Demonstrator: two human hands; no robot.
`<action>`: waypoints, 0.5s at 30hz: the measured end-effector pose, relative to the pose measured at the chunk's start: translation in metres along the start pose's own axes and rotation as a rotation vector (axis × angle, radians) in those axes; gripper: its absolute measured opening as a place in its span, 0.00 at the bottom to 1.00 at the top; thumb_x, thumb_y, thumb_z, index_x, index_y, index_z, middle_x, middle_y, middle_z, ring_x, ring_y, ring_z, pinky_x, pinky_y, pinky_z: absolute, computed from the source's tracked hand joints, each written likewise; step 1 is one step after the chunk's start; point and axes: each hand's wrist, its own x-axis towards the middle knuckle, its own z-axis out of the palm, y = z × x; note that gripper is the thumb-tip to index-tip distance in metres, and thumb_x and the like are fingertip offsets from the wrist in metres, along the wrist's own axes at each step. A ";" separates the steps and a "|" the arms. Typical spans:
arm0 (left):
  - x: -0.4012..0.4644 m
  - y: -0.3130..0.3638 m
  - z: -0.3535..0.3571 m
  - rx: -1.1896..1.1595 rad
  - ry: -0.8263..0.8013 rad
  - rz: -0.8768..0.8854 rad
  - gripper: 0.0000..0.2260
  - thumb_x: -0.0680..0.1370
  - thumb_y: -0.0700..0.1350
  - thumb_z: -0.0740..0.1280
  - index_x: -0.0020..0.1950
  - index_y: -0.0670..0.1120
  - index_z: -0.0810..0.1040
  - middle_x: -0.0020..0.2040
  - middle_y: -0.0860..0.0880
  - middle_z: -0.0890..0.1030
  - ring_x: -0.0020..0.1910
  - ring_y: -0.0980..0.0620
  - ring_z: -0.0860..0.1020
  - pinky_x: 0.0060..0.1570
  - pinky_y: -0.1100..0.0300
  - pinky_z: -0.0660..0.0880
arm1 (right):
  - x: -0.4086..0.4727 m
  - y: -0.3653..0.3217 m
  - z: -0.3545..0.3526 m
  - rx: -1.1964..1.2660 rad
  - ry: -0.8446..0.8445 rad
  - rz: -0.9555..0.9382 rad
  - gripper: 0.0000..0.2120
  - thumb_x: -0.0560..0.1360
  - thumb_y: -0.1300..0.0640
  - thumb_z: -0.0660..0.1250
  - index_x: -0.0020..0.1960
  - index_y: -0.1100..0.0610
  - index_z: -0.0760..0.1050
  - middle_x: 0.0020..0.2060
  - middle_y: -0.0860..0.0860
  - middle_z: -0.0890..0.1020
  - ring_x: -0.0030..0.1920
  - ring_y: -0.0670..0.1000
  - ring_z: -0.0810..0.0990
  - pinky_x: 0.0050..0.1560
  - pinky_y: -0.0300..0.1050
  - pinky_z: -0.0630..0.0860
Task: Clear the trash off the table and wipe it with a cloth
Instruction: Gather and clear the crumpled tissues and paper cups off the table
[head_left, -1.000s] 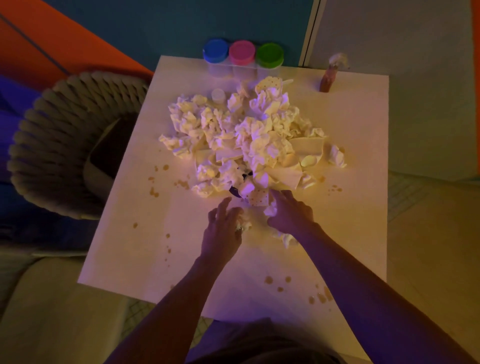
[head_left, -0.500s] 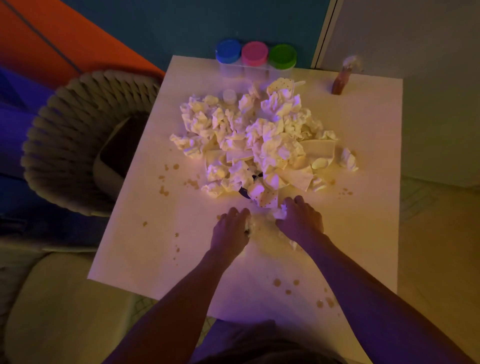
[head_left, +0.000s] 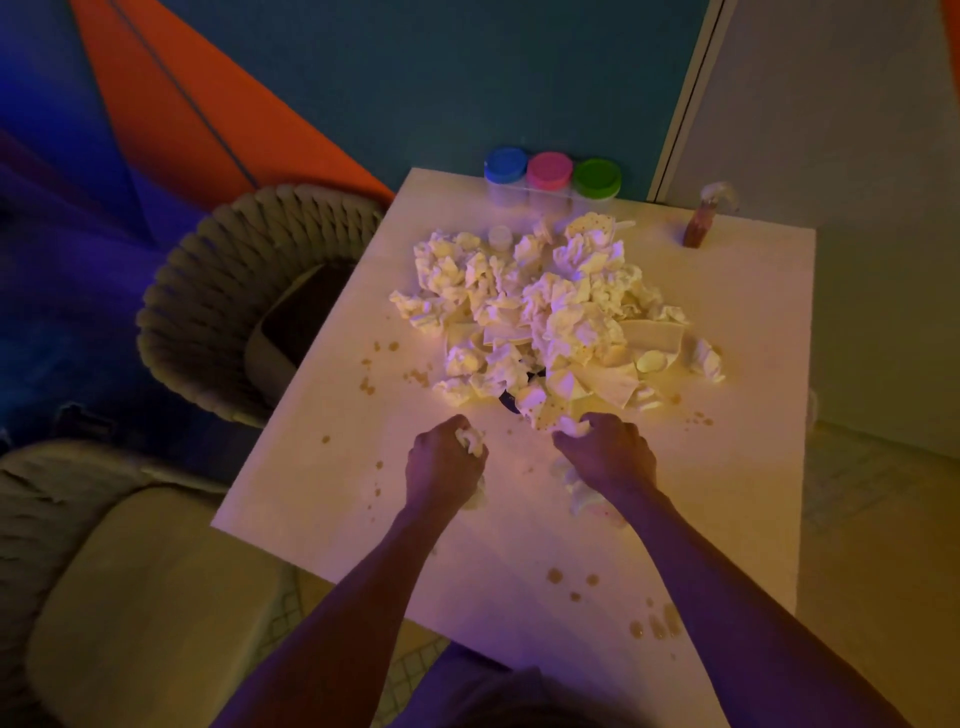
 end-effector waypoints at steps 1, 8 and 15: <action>-0.001 0.001 -0.004 0.001 0.019 -0.014 0.07 0.70 0.51 0.73 0.47 0.54 0.80 0.41 0.47 0.83 0.40 0.42 0.82 0.41 0.53 0.81 | -0.003 -0.002 -0.002 0.012 -0.008 -0.011 0.23 0.71 0.42 0.67 0.64 0.47 0.76 0.62 0.55 0.80 0.63 0.61 0.76 0.58 0.49 0.71; 0.014 -0.005 -0.032 0.144 0.041 0.037 0.14 0.73 0.54 0.73 0.56 0.53 0.77 0.50 0.47 0.84 0.49 0.41 0.82 0.46 0.51 0.80 | -0.015 -0.022 0.003 -0.014 -0.098 -0.144 0.17 0.69 0.49 0.66 0.58 0.43 0.73 0.54 0.54 0.82 0.55 0.62 0.78 0.51 0.49 0.73; 0.071 -0.012 -0.041 0.337 -0.120 0.194 0.20 0.74 0.45 0.70 0.65 0.55 0.74 0.57 0.47 0.76 0.56 0.42 0.79 0.50 0.49 0.79 | 0.005 -0.067 0.014 -0.122 -0.062 -0.214 0.30 0.72 0.51 0.64 0.72 0.35 0.62 0.65 0.46 0.74 0.62 0.58 0.76 0.60 0.52 0.72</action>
